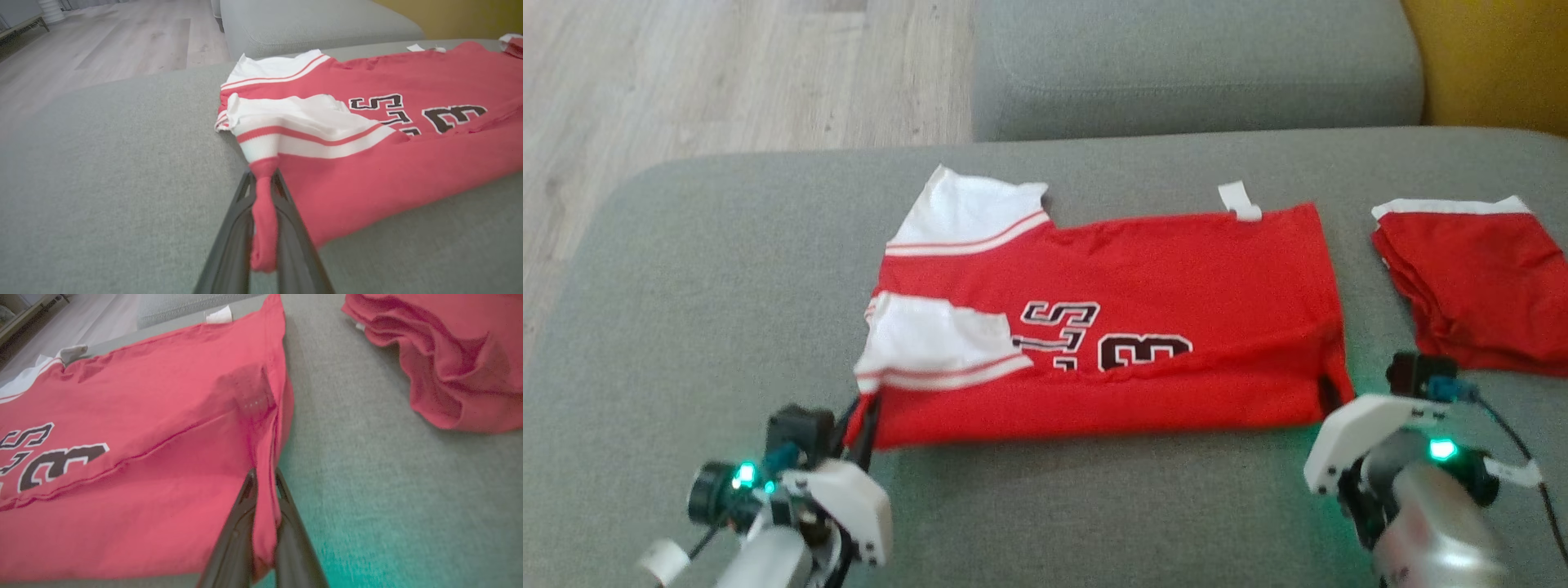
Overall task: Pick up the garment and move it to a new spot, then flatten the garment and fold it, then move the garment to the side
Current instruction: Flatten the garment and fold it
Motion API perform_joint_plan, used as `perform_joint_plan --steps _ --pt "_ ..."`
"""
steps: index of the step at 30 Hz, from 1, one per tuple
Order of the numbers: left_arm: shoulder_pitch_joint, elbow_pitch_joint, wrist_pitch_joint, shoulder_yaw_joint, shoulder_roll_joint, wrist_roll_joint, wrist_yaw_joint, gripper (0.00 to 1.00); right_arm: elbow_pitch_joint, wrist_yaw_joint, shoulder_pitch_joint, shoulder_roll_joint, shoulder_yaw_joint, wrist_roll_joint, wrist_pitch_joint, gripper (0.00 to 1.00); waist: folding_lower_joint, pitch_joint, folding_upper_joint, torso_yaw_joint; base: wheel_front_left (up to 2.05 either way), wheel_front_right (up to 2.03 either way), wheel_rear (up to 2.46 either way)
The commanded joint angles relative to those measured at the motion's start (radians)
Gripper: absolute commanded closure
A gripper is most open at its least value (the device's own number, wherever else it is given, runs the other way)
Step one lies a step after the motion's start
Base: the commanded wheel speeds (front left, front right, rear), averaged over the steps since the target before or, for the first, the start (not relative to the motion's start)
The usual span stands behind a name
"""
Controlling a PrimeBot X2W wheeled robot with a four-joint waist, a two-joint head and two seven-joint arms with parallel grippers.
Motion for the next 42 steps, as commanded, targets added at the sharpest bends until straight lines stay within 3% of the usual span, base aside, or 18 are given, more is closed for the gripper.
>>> perform_joint_plan --steps 1,11,12,13,14,18,24,29,32,36,42 --pt "-0.019 -0.039 0.009 0.028 0.037 -0.006 0.006 1.00 -0.050 -0.001 0.003 0.004 0.036 0.011 0.010 1.00 0.0002 -0.013 -0.0001 -0.002 0.00 0.00 0.00" --pt "0.067 -0.162 0.065 0.013 0.060 -0.019 0.036 1.00 -0.449 -0.001 0.246 0.004 0.077 0.091 0.187 1.00 0.0002 -0.014 -0.0001 -0.029 0.00 0.00 0.00" --pt "0.069 -0.167 0.066 0.012 0.058 -0.020 0.039 1.00 -0.493 -0.001 0.266 0.004 0.075 0.094 0.194 0.03 0.0002 -0.011 -0.0001 -0.032 0.00 0.00 0.00" --pt "0.068 -0.170 0.063 0.014 0.056 -0.021 0.043 0.69 -0.533 -0.001 0.284 0.004 0.073 0.105 0.201 0.00 0.0002 -0.008 -0.0001 -0.034 0.00 0.00 0.00" --pt "0.065 -0.173 0.053 0.017 0.053 -0.020 0.049 0.01 -0.571 -0.001 0.300 0.004 0.075 0.109 0.205 0.00 0.0002 -0.004 -0.0001 -0.036 0.00 0.00 0.00" --pt "0.039 -0.183 -0.025 0.042 0.033 -0.020 0.068 0.00 -0.701 -0.001 0.332 0.004 0.057 0.151 0.127 0.00 0.0002 0.016 -0.0001 -0.041 0.00 0.00 0.00" --pt "-0.012 -0.210 -0.212 0.100 -0.004 -0.029 0.074 0.00 -0.816 -0.001 0.334 0.004 0.054 0.188 -0.083 0.00 0.0002 0.044 -0.0001 -0.053 0.00 0.00 0.00" --pt "-0.055 -0.249 -0.255 0.147 -0.028 -0.031 0.063 0.00 -0.849 -0.001 0.327 0.004 0.060 0.200 -0.179 0.00 0.0002 0.073 -0.0001 -0.062 0.00 0.00 0.00" --pt "-0.107 -0.265 -0.260 0.165 -0.033 -0.013 0.049 0.00 -0.858 -0.001 0.307 0.004 0.069 0.193 -0.206 0.00 0.0002 0.101 -0.0001 -0.079 0.00 0.00 0.00" --pt "-0.217 -0.232 -0.246 0.163 0.007 0.022 0.015 0.00 -0.858 -0.001 0.266 0.004 0.103 0.200 -0.218 0.00 0.0002 0.156 -0.0001 -0.114 0.00 0.00 0.00" --pt "-0.452 -0.105 -0.064 0.128 0.116 0.056 -0.091 0.00 -0.868 -0.001 0.200 0.004 0.163 0.226 -0.227 0.00 0.0002 0.255 -0.0001 -0.179 0.00 0.00 0.00"
